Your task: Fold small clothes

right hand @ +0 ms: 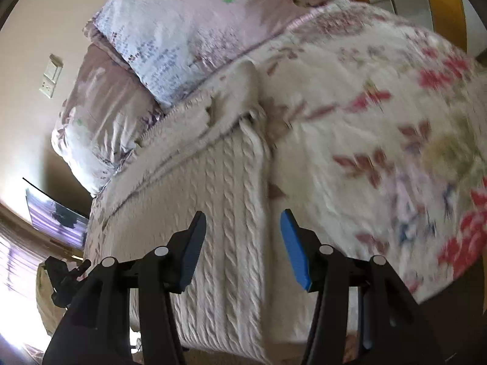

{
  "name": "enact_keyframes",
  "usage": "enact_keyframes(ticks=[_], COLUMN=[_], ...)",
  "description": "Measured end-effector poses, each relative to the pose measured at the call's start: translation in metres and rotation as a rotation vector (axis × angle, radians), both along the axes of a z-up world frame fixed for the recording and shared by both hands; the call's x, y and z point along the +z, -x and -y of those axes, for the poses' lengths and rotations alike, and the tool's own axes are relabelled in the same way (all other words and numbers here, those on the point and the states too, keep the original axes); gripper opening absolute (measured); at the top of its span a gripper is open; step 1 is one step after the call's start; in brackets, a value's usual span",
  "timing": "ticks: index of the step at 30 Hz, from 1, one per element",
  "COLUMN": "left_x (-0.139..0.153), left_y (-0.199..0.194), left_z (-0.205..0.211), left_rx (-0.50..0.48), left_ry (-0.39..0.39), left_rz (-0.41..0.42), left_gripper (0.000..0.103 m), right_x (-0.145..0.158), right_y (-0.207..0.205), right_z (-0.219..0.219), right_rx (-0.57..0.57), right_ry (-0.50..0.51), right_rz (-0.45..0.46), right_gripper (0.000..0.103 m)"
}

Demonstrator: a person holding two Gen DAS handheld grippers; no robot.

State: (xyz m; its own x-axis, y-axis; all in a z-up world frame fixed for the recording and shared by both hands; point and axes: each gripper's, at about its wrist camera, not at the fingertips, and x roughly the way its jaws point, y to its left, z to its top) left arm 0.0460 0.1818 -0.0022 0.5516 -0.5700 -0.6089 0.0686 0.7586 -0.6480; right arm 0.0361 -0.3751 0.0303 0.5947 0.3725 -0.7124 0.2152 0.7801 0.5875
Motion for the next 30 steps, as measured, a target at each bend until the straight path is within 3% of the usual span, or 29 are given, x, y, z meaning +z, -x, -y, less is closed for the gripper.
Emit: enact_keyframes(ticks=[4,5,10,15,20,25,27,28,30], left_x=[-0.002,-0.003,-0.009,-0.02,-0.024,-0.025,-0.026,-0.027,-0.027], left_y=[0.014,0.017,0.035,0.05,0.066,0.073,0.073,0.073,0.074], left_z=[0.005,0.006,0.015,0.022,0.028,0.037,0.04,0.042,0.046], left_rx=[-0.027,-0.034,-0.093,-0.146,-0.19,-0.227,-0.238,-0.242,-0.253], left_ry=[0.027,0.034,0.093,0.181,0.207,0.176,0.167,0.159,0.135], left_rz=[-0.004,-0.004,-0.019,-0.041,-0.046,-0.052,-0.069,-0.075,-0.081], left_gripper=[0.058,0.058,0.041,0.031,0.029,0.029,0.022,0.019,0.007], right_x=[-0.011,-0.014,-0.026,-0.033,-0.031,-0.032,-0.037,-0.038,-0.034], right_y=[0.012,0.015,0.03,0.048,0.06,0.065,0.066,0.066,0.065], right_z=[-0.001,-0.002,-0.007,-0.015,-0.022,-0.036,-0.044,-0.046,-0.05], right_rx=[0.033,0.045,0.108,0.161,0.225,0.297,0.323,0.327,0.329], right_ry=[-0.049,-0.062,-0.184,-0.261,-0.249,-0.215,-0.195,-0.182,-0.148], right_rz=[-0.019,-0.023,-0.01,0.011,0.017,-0.007,-0.033,-0.039,-0.021], right_gripper=[0.053,0.049,0.036,0.034,0.032,0.031,0.02,0.01,0.009])
